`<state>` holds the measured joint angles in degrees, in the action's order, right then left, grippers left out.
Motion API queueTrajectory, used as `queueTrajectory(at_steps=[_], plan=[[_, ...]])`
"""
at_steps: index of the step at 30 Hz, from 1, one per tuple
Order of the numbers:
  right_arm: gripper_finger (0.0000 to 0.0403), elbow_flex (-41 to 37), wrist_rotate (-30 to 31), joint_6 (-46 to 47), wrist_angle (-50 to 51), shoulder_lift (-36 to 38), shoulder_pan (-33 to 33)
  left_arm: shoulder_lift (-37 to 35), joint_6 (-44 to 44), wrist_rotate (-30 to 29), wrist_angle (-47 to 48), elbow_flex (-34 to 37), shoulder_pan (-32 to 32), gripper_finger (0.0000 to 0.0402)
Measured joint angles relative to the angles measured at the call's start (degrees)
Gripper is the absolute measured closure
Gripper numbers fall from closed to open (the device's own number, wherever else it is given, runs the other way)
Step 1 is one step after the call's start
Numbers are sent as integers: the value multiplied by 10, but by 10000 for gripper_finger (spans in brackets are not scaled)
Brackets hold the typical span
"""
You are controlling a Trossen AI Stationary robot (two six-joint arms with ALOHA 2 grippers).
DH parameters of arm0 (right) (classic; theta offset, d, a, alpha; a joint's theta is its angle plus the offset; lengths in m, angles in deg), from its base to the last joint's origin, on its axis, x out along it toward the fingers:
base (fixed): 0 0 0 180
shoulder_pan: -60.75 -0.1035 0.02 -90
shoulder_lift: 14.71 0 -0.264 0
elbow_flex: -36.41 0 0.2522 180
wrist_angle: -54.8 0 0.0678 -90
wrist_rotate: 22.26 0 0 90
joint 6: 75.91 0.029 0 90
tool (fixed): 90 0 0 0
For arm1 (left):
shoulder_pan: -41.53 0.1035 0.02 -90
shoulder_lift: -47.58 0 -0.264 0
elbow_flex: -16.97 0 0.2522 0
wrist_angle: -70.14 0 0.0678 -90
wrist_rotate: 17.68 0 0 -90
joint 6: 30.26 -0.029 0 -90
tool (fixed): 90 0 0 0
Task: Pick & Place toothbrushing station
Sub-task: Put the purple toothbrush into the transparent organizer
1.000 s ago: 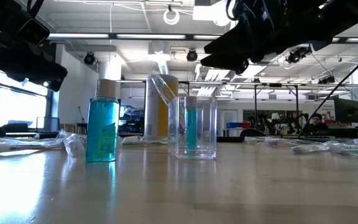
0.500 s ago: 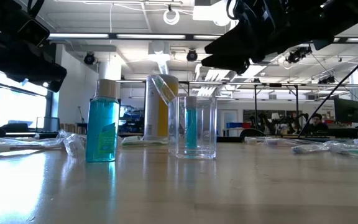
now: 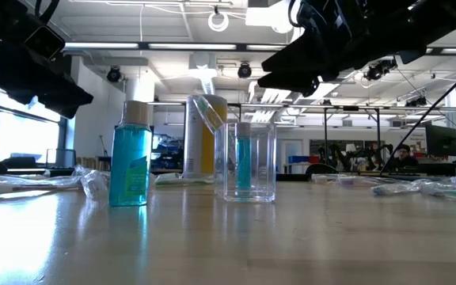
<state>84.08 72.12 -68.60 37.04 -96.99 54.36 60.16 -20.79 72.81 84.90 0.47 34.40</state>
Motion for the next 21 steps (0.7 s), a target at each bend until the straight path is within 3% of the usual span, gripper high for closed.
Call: queueTrajectory(at_steps=[6, 13, 18, 21], plan=[[165, 0, 1, 0, 2, 0, 0, 0, 51, 3, 12, -1, 0, 196], [165, 0, 2, 0, 8, 0, 0, 31, 182, 16, 33, -4, 0, 201], [165, 0, 2, 0, 8, 0, 0, 89, 173, 33, 3, -4, 0, 214], [165, 0, 2, 0, 8, 0, 0, 123, 143, 50, -4, -42, 0, 215]])
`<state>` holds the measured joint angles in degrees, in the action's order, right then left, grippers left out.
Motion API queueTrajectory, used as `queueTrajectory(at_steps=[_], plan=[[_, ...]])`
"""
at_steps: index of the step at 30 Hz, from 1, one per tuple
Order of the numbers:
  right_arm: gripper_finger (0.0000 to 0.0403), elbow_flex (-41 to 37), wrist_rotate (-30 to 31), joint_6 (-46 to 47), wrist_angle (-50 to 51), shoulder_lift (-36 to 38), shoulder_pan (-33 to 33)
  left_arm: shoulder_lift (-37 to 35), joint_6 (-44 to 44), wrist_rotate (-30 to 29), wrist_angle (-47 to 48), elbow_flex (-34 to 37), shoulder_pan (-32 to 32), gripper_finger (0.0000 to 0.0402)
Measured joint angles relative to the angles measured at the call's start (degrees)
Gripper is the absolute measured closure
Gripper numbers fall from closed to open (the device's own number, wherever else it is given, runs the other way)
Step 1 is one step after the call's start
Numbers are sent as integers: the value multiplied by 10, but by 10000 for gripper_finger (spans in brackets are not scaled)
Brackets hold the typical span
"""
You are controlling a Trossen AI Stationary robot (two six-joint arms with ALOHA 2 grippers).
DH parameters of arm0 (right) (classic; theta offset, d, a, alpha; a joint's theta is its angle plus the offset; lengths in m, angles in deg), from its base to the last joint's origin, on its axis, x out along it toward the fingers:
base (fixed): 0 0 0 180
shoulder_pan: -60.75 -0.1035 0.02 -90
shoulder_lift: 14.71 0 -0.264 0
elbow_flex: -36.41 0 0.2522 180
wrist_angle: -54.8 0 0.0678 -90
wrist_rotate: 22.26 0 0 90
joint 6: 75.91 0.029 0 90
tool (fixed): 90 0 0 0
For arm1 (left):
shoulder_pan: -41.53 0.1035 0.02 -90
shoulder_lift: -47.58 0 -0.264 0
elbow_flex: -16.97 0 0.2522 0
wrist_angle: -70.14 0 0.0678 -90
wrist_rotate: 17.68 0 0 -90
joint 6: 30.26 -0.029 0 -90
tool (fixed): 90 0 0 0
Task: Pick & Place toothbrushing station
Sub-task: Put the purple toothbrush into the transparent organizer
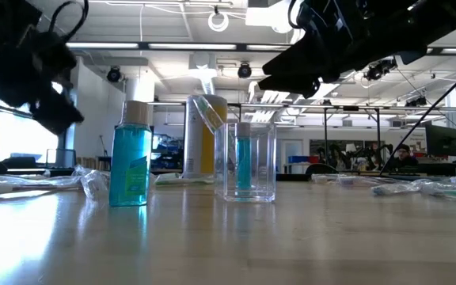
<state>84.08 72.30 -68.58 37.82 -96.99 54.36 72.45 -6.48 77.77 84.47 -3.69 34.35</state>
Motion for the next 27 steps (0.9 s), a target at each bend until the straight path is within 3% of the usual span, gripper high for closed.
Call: queueTrajectory(at_steps=[6, 9, 13, 19, 27], plan=[[165, 0, 0, 2, 5, 0, 0, 97, 15, -30, 111, -106, 0, 215], [165, 0, 0, 2, 8, 0, 0, 168, 80, -70, 214, -161, 0, 215], [165, 0, -2, 4, 10, 0, 0, 272, 191, -77, 317, -211, 0, 215], [165, 0, -2, 4, 10, 0, 0, 412, 316, -40, 343, -248, 0, 215], [165, 0, -2, 4, 13, 0, 0, 535, 322, -29, 336, -289, -1, 215]])
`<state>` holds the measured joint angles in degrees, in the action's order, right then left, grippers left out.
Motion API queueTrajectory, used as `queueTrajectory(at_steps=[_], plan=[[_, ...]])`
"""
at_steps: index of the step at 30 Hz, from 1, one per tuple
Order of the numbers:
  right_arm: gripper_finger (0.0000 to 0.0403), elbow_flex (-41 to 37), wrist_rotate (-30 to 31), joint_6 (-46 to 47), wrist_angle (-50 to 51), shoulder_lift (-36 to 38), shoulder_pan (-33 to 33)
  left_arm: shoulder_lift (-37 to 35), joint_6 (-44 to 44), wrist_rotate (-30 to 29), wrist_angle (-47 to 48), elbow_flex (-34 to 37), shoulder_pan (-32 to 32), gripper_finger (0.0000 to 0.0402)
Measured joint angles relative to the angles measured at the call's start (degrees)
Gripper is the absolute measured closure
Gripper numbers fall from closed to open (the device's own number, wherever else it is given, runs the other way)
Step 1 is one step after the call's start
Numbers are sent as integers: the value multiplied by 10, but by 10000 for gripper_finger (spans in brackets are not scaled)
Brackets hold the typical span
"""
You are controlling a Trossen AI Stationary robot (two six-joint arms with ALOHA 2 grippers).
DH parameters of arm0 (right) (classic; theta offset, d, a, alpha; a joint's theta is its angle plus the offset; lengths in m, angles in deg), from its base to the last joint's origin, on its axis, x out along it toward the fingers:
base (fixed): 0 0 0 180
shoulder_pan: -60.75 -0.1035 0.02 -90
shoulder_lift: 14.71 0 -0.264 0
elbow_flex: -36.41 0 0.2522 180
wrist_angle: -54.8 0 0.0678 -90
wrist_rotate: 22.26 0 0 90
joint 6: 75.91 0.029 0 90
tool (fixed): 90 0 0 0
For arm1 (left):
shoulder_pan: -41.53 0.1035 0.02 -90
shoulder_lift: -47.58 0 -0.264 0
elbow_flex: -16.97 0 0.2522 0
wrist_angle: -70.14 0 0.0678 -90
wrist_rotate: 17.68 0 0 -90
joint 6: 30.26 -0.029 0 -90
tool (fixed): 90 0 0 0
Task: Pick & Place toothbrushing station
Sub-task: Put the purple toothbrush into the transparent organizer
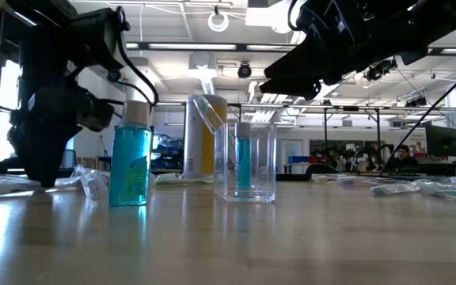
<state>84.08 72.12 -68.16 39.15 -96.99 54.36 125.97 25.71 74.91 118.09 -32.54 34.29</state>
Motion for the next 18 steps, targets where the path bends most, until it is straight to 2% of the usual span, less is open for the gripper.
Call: queueTrajectory(at_steps=[8, 15, 18], plan=[[165, 0, 0, 0, 5, 0, 0, 57, 44, -12, 36, -4, 0, 216], [165, 0, 0, 0, 6, 0, 0, 65, 46, -41, 40, -5, -26, 216], [165, 0, 0, 0, 6, 0, 0, 66, 48, -54, 44, -4, -42, 229]])
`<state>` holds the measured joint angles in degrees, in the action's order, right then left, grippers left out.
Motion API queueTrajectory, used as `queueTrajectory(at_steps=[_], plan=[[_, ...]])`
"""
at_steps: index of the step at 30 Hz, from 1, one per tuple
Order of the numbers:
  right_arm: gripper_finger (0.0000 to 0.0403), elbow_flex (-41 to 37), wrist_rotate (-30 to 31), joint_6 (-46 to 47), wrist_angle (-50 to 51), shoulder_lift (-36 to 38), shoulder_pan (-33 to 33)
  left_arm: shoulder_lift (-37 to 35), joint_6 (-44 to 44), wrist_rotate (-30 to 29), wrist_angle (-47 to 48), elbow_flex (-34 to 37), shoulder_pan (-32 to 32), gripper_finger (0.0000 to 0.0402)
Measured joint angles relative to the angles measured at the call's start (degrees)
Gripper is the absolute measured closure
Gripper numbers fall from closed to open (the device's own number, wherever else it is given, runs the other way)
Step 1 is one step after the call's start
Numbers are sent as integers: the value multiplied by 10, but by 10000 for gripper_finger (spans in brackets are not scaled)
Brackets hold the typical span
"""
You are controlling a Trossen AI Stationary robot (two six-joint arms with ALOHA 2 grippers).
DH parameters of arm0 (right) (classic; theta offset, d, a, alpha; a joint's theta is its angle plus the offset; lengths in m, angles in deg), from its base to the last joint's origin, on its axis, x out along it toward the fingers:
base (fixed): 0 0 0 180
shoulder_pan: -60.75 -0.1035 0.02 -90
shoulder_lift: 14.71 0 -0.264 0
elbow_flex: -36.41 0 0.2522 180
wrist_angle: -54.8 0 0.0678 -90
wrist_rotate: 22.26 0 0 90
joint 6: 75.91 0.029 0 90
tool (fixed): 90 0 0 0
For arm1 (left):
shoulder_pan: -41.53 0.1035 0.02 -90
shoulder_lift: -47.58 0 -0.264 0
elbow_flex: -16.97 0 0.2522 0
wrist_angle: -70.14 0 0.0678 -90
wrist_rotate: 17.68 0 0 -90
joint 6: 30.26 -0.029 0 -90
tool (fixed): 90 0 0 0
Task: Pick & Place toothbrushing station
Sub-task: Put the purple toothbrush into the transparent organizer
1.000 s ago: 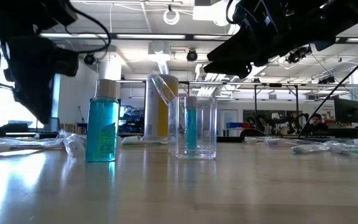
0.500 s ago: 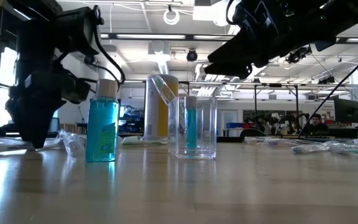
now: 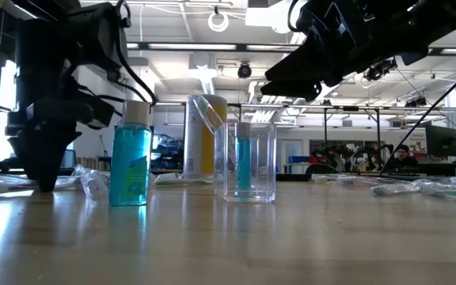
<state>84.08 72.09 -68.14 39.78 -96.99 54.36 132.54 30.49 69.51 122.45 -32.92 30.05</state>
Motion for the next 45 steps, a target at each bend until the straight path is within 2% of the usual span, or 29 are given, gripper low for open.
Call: queueTrajectory(at_steps=[4, 11, 18, 25, 30, 34, 40, 43, 45], plan=[[165, 0, 0, 0, 0, 0, 0, 0, 5, -19, 3, 1, -25, 275], [165, 0, 0, 0, 3, 0, 0, 1, 8, -60, -1, 1, -53, 385], [165, 0, 0, 0, 4, 0, 0, 3, 15, -87, 31, -13, -66, 386], [165, 0, 0, 0, 4, 0, 0, 6, 10, -153, 180, -109, -79, 401], [165, 0, 0, 0, 4, 0, 0, 5, 13, -234, 294, -214, -113, 399], [165, 0, 0, 0, 4, 0, 0, 4, -1, -320, 330, -293, -151, 399], [165, 0, 1, -2, -22, 0, 0, -2, -67, -472, 326, -368, -208, 400], [165, 0, 1, -20, -63, 0, -7, -20, -92, -514, 301, -371, -213, 400], [165, 0, 0, -41, -89, 0, -15, -31, -131, -534, 250, -373, -211, 401]])
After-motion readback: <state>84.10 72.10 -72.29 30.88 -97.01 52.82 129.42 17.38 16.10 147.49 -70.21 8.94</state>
